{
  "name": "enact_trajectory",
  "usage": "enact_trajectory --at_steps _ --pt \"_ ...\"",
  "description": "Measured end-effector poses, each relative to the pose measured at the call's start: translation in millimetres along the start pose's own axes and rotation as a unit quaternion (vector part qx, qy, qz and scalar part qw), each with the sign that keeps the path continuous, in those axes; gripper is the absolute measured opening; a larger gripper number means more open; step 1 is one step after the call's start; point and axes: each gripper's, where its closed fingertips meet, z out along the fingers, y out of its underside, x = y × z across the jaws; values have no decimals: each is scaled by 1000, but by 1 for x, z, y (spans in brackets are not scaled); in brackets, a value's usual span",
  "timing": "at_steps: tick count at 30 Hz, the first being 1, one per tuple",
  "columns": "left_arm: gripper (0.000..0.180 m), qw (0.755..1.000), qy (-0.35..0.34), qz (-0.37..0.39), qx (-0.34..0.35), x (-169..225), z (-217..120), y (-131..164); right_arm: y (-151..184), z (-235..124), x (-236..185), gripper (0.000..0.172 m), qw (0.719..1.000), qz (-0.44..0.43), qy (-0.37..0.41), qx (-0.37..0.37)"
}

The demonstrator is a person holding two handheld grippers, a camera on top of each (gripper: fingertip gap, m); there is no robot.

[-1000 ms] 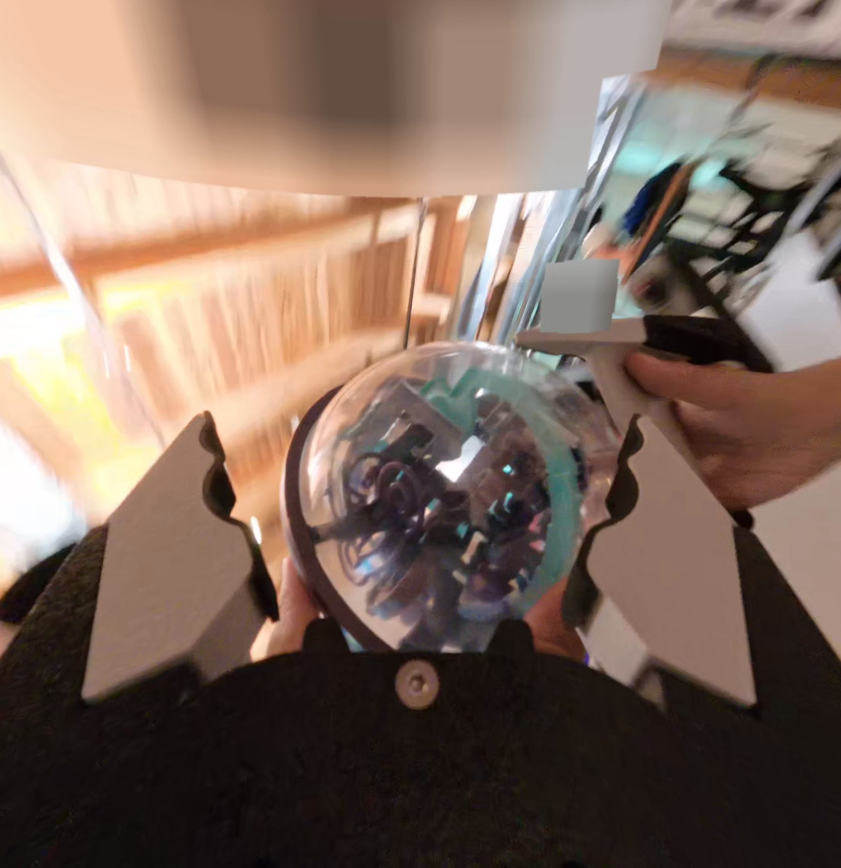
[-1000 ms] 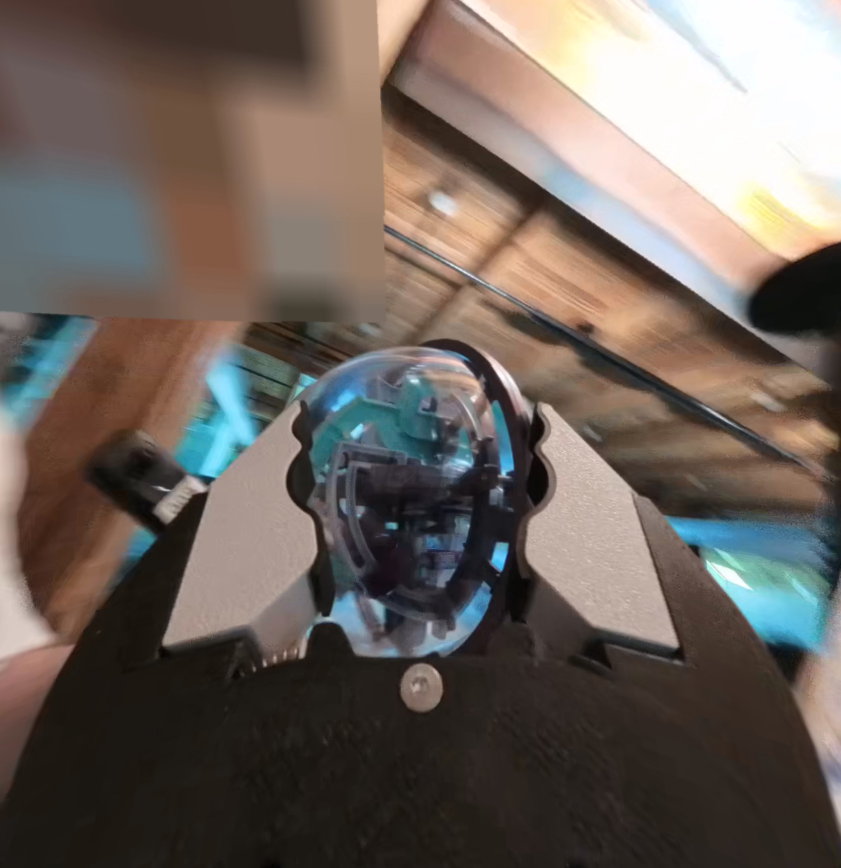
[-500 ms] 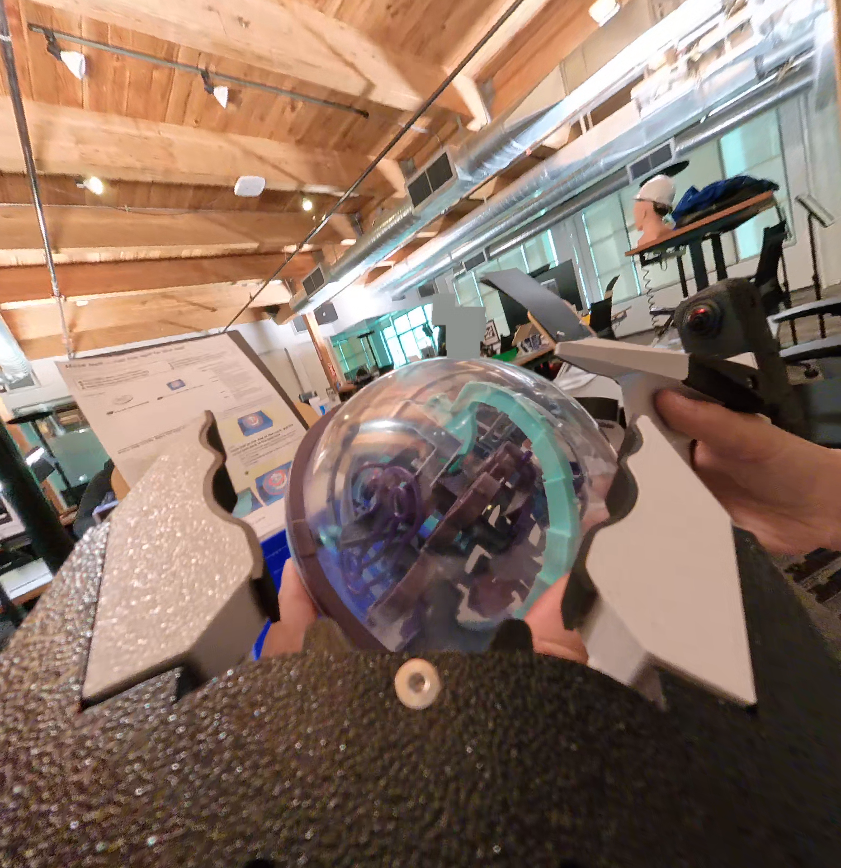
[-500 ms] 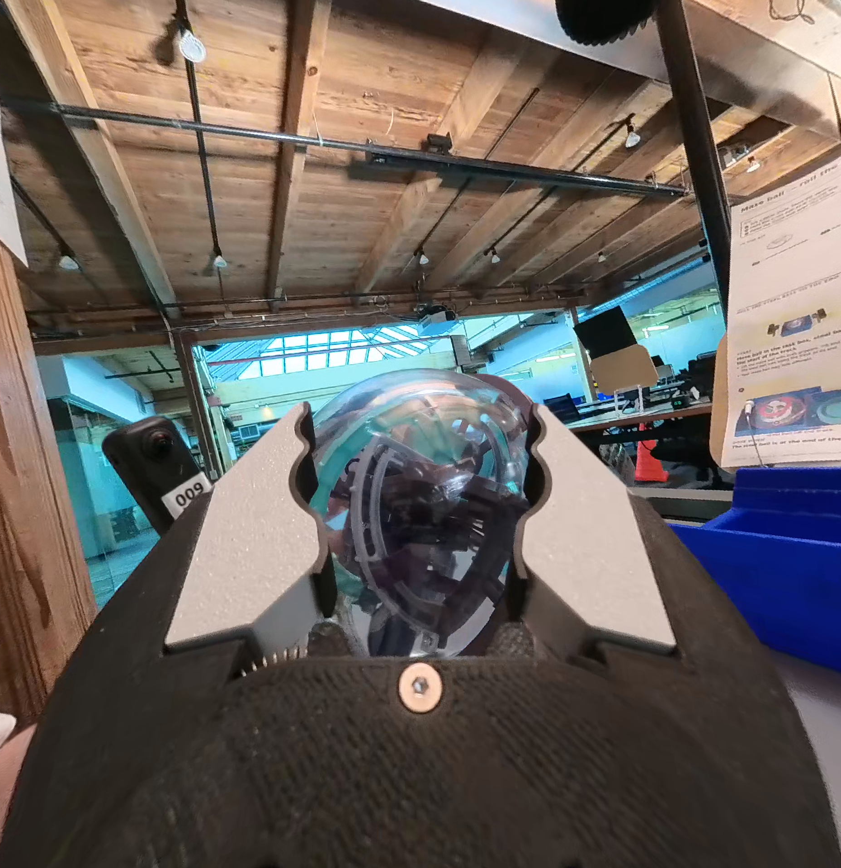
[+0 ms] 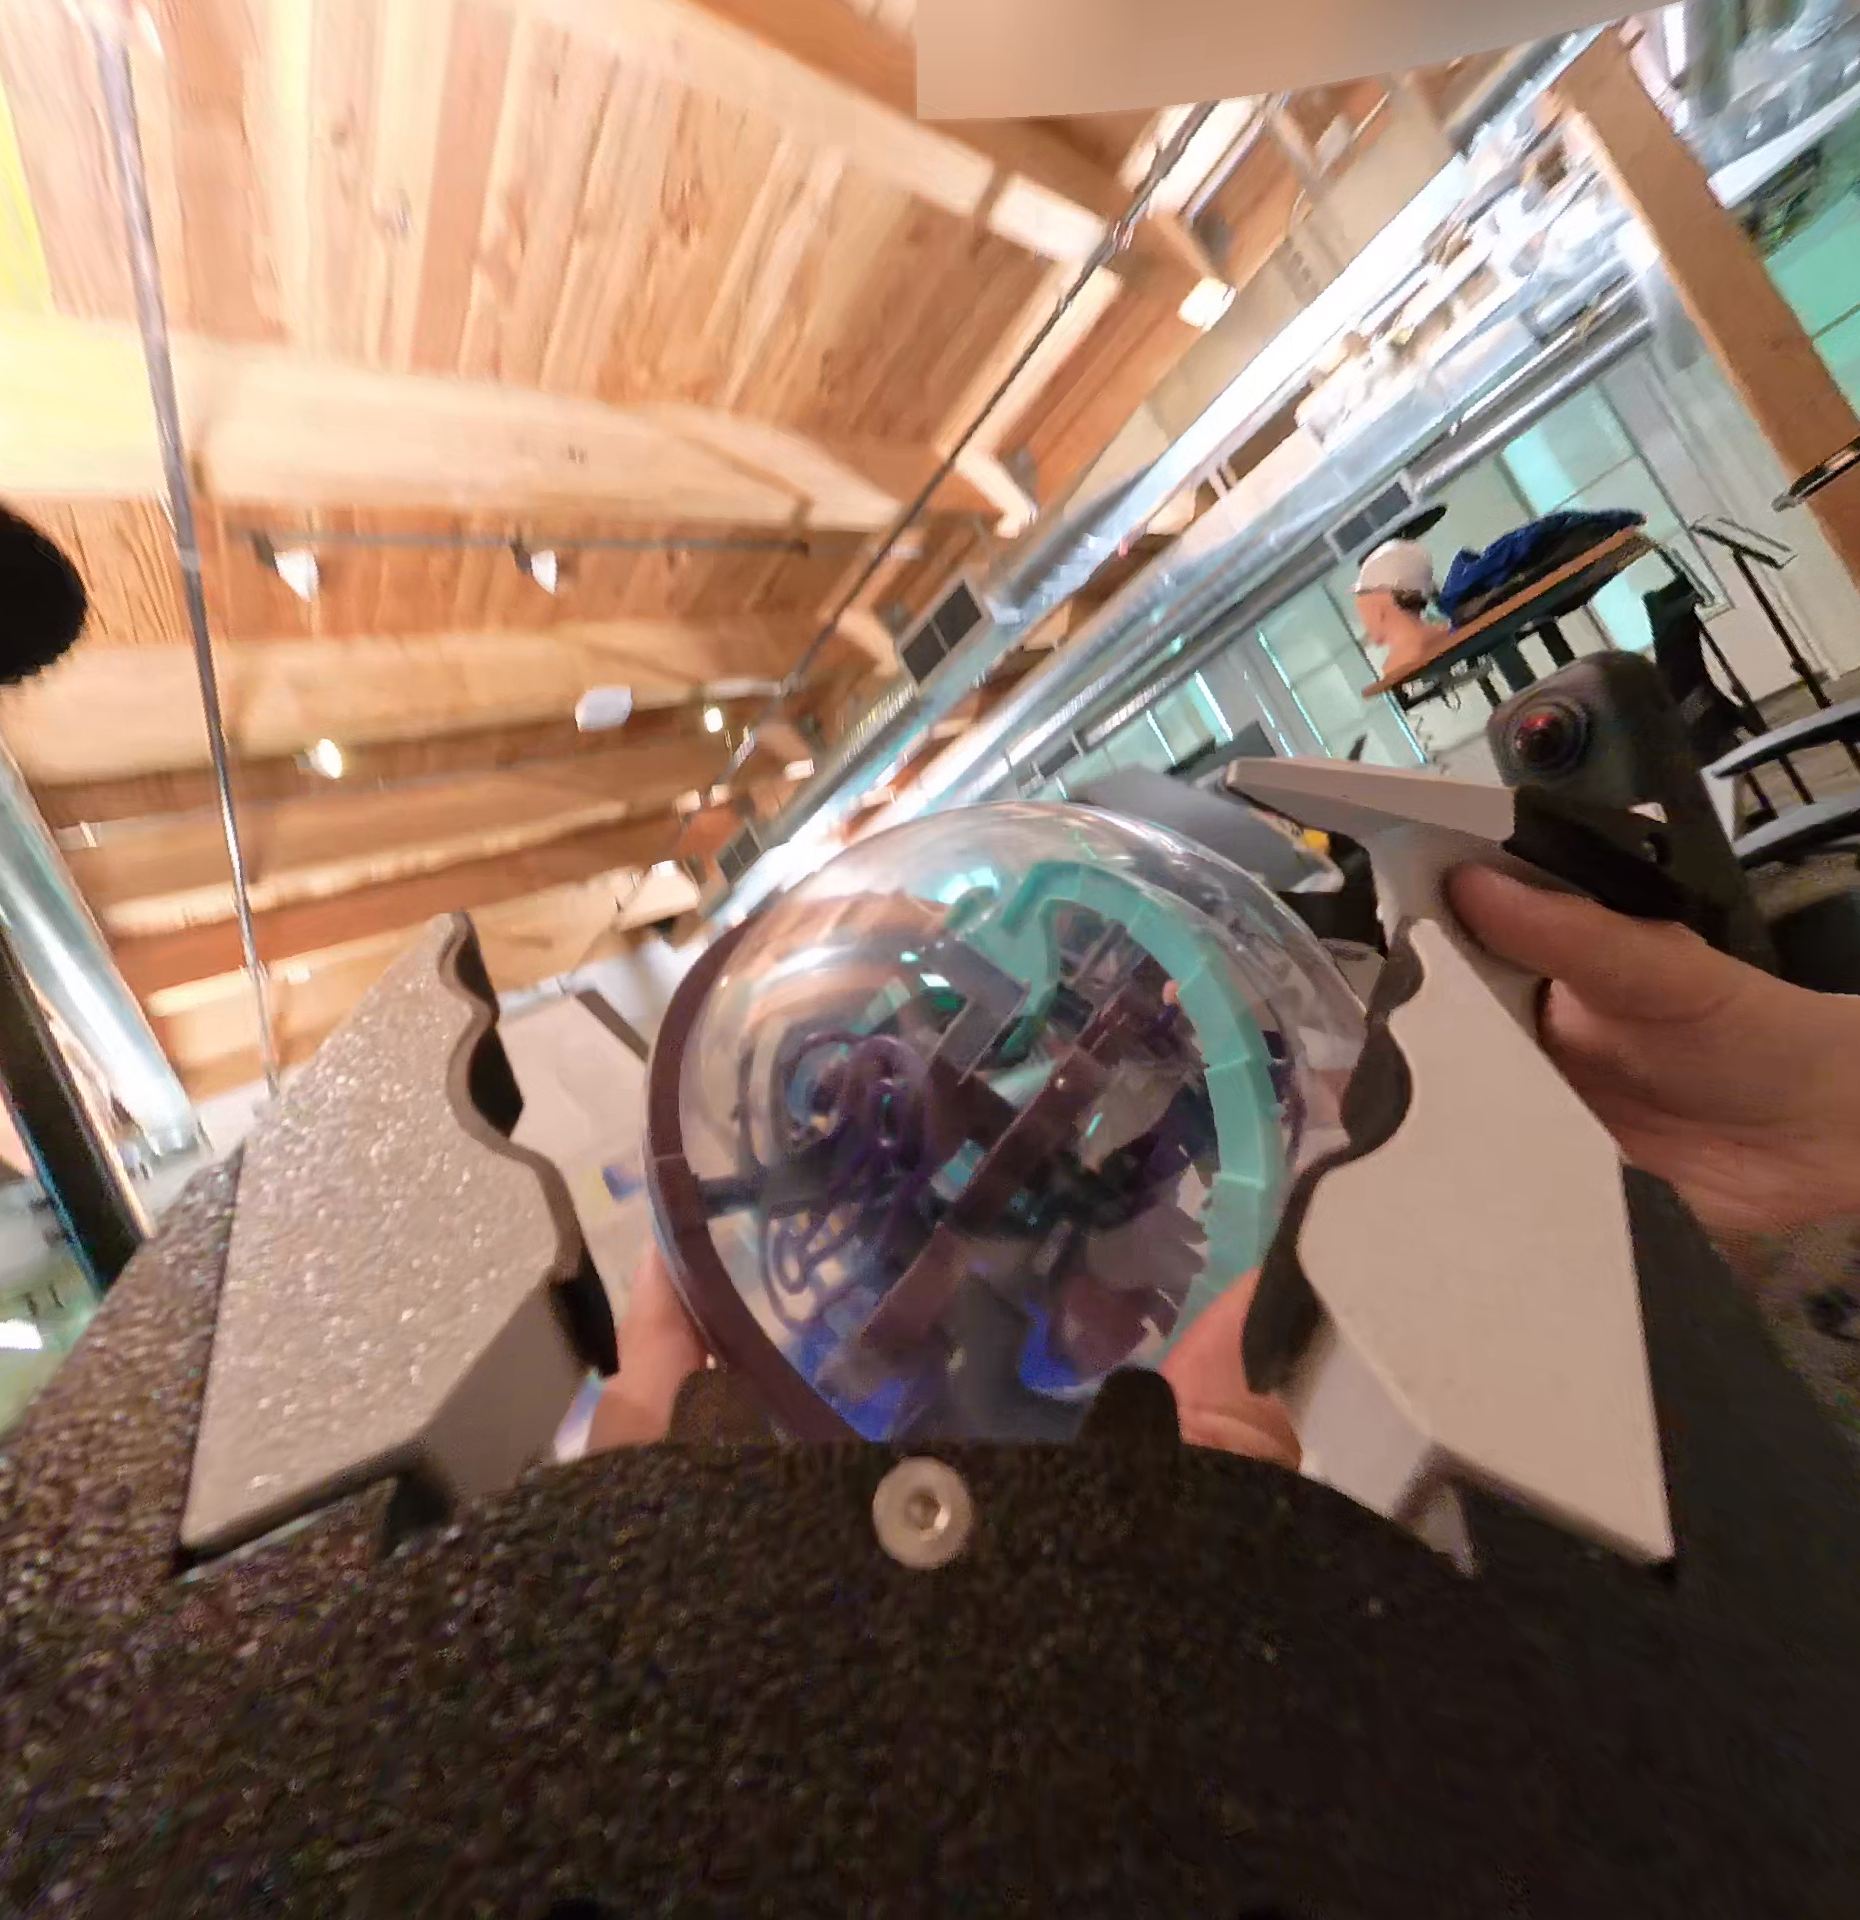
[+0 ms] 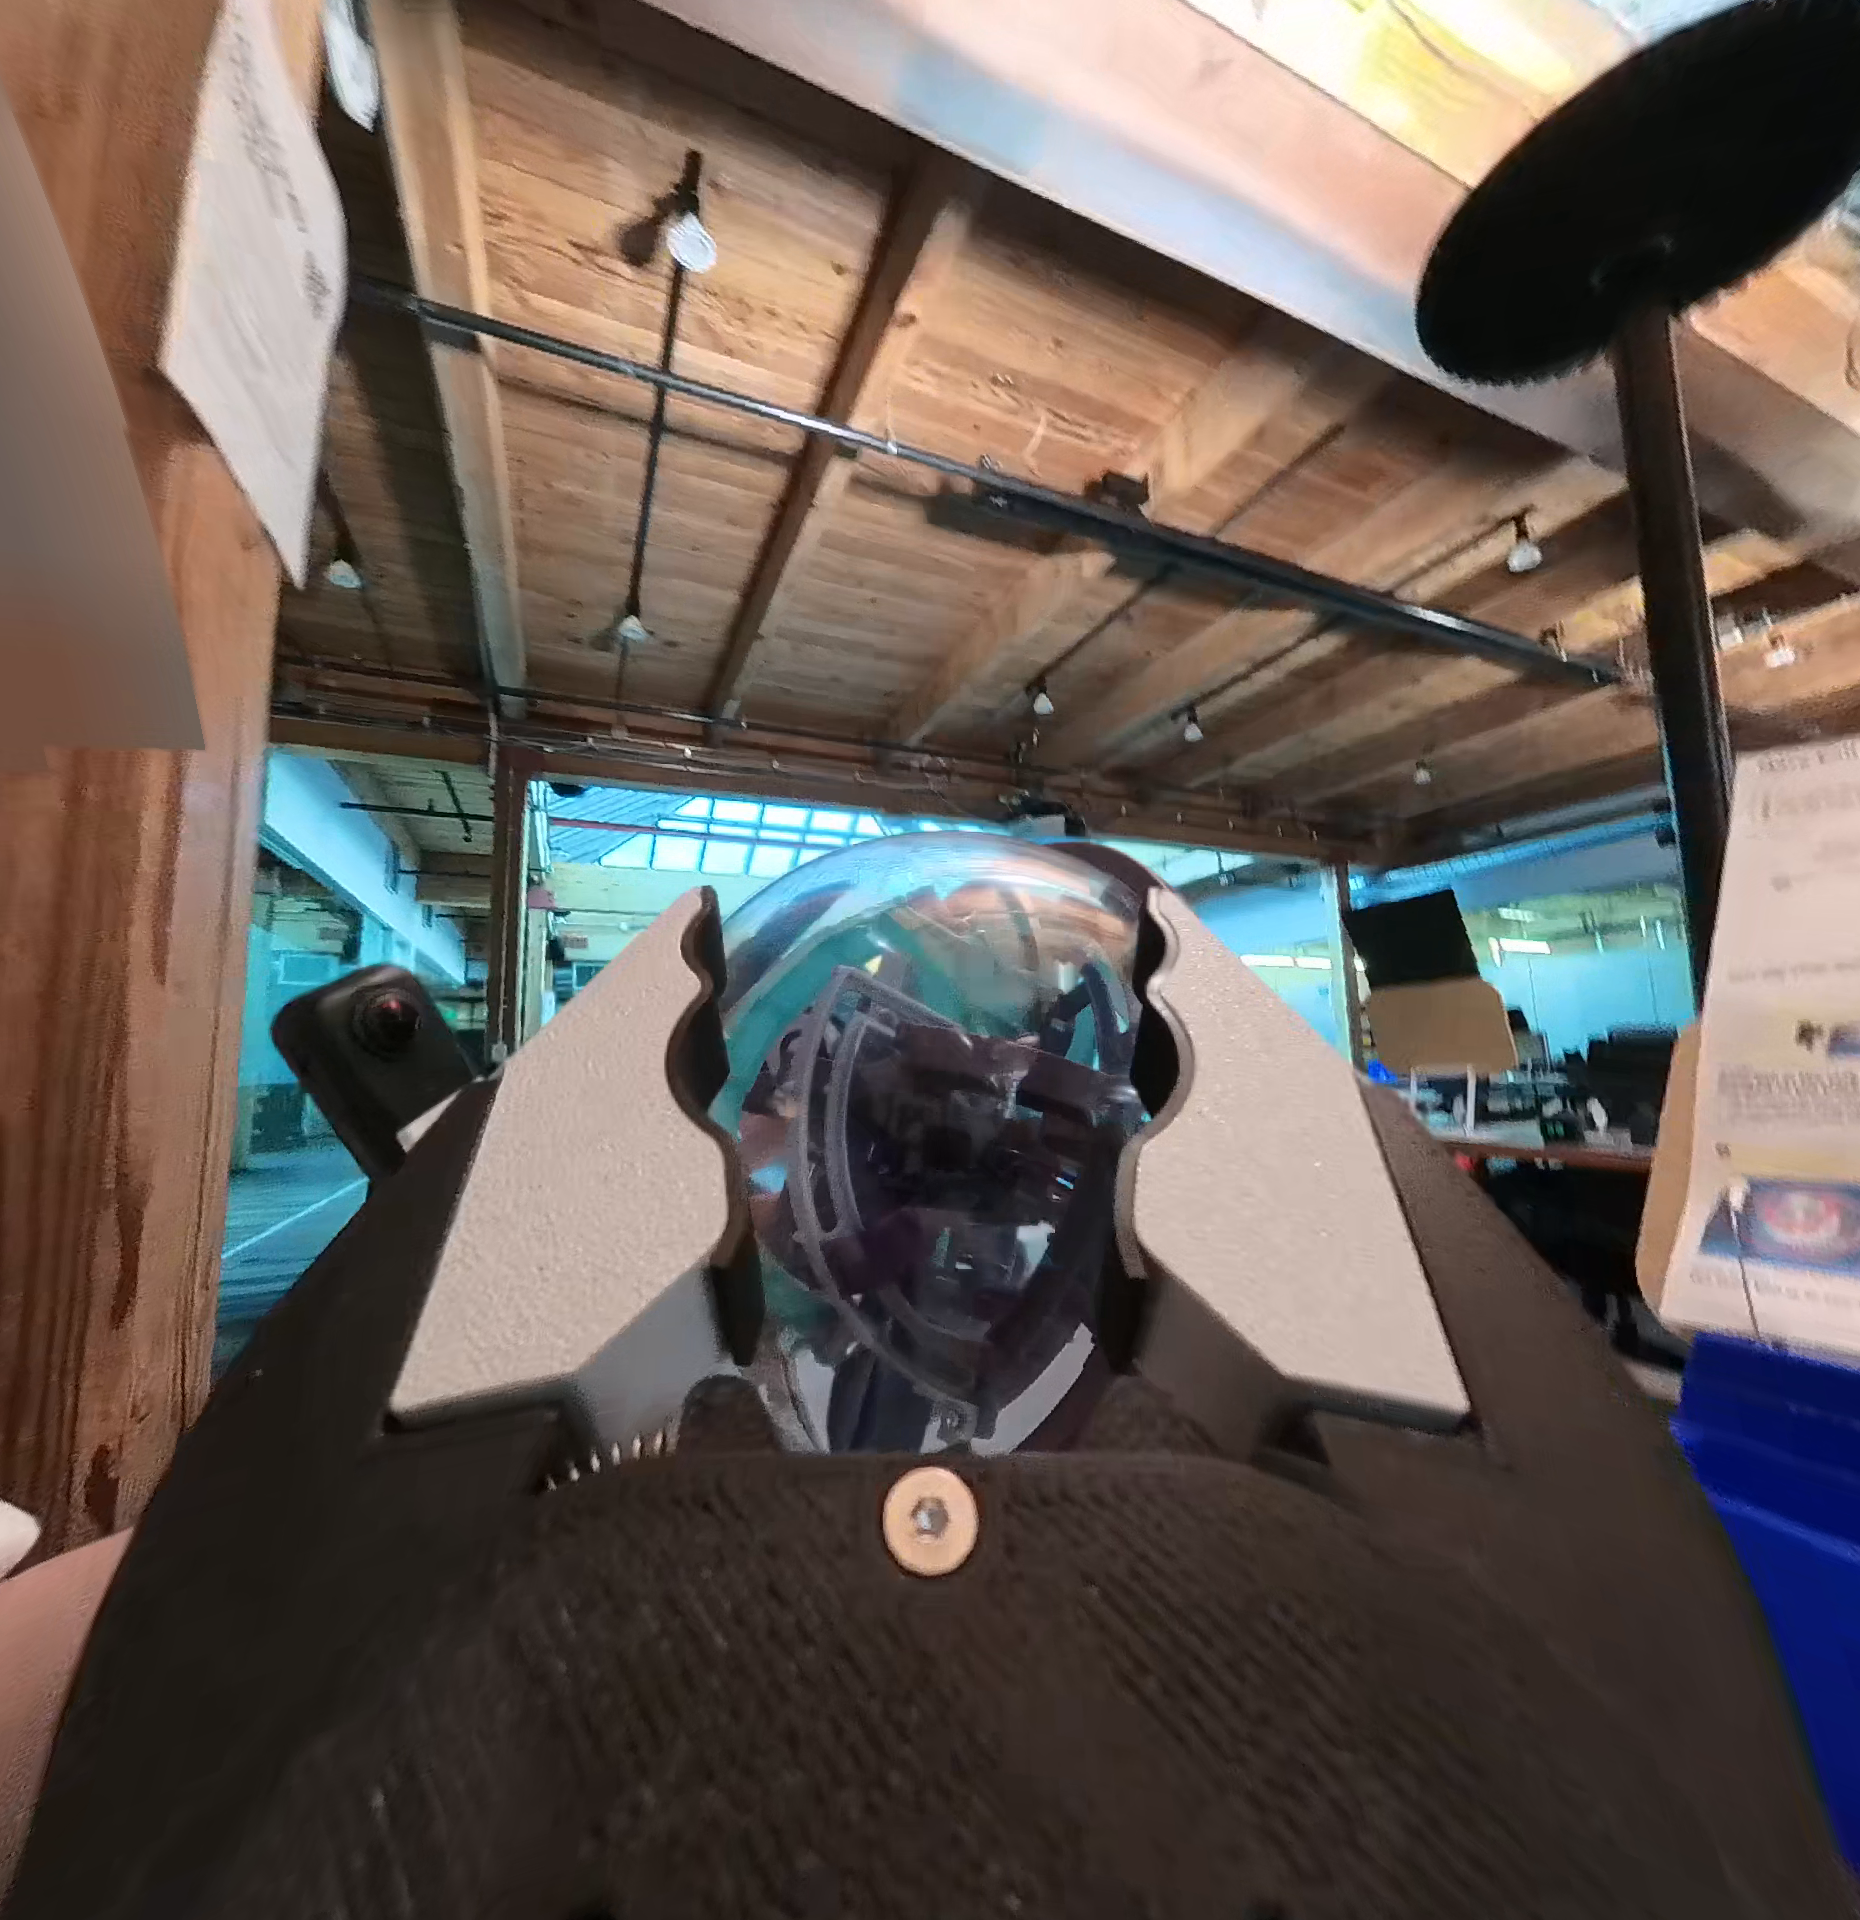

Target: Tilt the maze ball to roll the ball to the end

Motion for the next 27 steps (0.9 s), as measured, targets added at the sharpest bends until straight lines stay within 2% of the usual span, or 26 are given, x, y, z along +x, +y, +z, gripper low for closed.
enact_trajectory --at_steps 4,9,11,21,27 --pt "157 992 18 96 78 19 -6 -36 -26 -2 -23 75 997 -26 -49 44" --pt "157 976 44 181 113 42 -9 -54 -50 -6 -50 71 990 -65 -97 80" --pt "157 977 40 182 108 42 -8 -54 -59 -7 -52 79 989 -62 -97 90" --pt "157 976 44 181 116 45 -8 -59 -62 -9 -55 79 987 -60 -112 94" --pt "157 975 36 195 97 45 -5 -58 -55 -8 -46 77 991 -41 -97 87"
